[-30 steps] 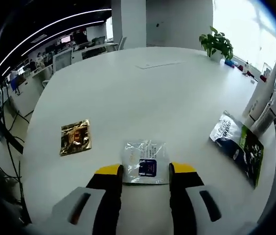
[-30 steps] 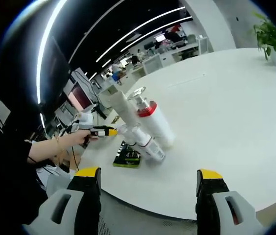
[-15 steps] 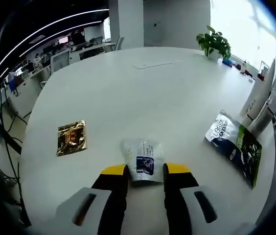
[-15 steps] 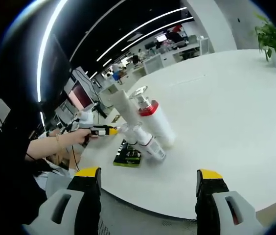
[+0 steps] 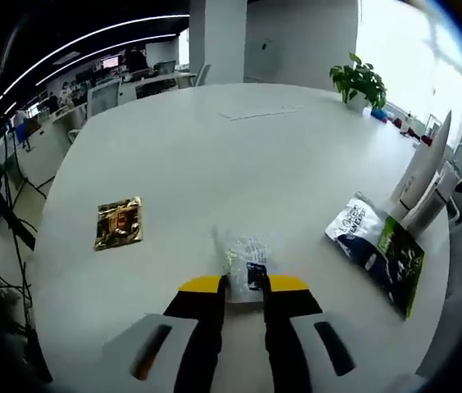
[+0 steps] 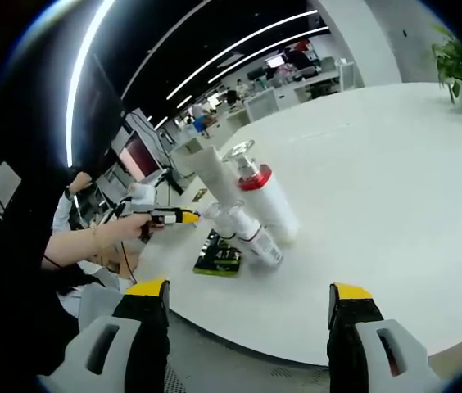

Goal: Arrange the skincare products in the storage area until every visible bottle or jar stands upright without overlapping.

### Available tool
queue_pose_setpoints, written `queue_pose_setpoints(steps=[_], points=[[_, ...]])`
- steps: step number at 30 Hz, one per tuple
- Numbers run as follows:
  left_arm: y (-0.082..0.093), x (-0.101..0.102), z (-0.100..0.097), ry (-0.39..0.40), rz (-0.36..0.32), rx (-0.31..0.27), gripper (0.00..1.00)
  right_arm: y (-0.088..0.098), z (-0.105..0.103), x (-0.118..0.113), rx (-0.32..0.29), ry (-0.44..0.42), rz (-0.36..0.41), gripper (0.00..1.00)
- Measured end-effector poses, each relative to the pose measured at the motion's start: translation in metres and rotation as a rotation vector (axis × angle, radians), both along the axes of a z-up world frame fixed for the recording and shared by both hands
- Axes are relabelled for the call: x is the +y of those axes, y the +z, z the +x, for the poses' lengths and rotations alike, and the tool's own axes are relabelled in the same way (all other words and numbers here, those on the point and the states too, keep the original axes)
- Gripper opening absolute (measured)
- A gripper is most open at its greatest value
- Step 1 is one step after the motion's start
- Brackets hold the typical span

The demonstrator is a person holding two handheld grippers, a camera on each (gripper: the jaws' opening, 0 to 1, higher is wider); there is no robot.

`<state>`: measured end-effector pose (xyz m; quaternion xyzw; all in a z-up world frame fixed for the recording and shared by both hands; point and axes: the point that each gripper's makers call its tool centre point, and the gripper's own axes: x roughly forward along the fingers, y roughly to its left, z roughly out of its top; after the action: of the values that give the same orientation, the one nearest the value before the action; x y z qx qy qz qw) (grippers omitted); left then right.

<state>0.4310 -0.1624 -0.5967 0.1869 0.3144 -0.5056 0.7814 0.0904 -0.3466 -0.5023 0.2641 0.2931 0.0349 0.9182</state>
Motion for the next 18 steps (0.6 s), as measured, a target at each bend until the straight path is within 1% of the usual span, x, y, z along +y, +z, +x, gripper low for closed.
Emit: queue_pose_setpoints(steps=[1,2,5,7,9,11,12,14,15,17,18], points=[[-0.001,0.002,-0.003,-0.024,0.015,-0.006,0.21,0.000,0.000,0.000,-0.002,0.001,0.000,0.82],[-0.007,0.006,-0.006,-0.021,0.035,-0.004,0.20,0.001,0.000,0.001,-0.006,0.004,-0.002,0.82],[-0.015,0.015,-0.013,-0.004,0.059,0.021,0.20,0.002,0.000,0.002,-0.014,0.011,-0.001,0.82],[-0.015,0.019,-0.018,-0.002,0.066,0.022,0.21,0.003,0.000,0.001,-0.024,0.013,-0.003,0.82],[-0.017,0.020,-0.019,-0.009,0.074,0.008,0.21,0.004,0.000,0.001,-0.031,0.012,0.000,0.82],[-0.014,0.021,-0.025,-0.006,0.065,0.004,0.28,0.006,0.000,0.003,-0.039,0.015,0.001,0.82],[-0.013,0.019,-0.026,-0.008,0.064,0.001,0.34,0.007,0.001,0.003,-0.042,0.015,0.001,0.82],[-0.012,0.016,-0.028,-0.008,0.065,0.000,0.39,0.008,0.001,0.004,-0.050,0.016,0.000,0.83],[-0.012,0.015,-0.029,0.001,0.073,-0.002,0.43,0.009,0.001,0.005,-0.052,0.017,-0.002,0.83],[-0.013,0.009,-0.034,0.001,0.062,0.016,0.49,0.010,0.001,0.005,-0.060,0.019,-0.005,0.83],[-0.014,0.010,-0.034,0.004,0.064,0.018,0.52,0.010,0.001,0.004,-0.064,0.019,-0.006,0.83]])
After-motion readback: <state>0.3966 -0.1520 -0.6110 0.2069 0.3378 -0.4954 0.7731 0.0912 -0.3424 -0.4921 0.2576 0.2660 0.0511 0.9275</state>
